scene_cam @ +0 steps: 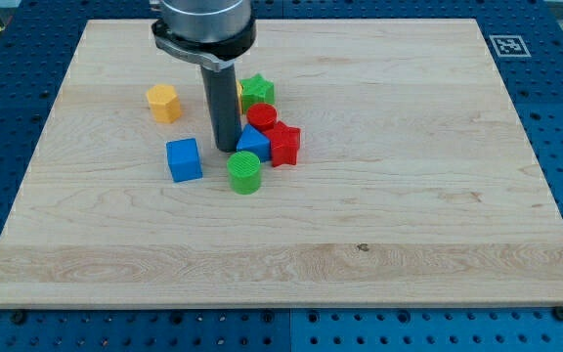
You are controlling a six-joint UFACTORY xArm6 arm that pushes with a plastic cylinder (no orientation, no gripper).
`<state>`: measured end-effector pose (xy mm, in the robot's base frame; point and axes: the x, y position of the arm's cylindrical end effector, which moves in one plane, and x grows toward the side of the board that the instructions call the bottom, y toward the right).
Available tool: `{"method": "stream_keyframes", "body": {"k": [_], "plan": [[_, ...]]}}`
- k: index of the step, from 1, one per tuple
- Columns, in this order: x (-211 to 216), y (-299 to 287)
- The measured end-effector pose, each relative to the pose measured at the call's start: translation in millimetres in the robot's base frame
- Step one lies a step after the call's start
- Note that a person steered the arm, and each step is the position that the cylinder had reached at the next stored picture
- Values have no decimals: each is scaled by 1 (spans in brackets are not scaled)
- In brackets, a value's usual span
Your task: Nudge the blue cube down a bit
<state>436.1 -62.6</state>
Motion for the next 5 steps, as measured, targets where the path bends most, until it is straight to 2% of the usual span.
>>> {"method": "stream_keyframes", "body": {"k": [2,5], "plan": [[-4,-4],[-5,-66]]}}
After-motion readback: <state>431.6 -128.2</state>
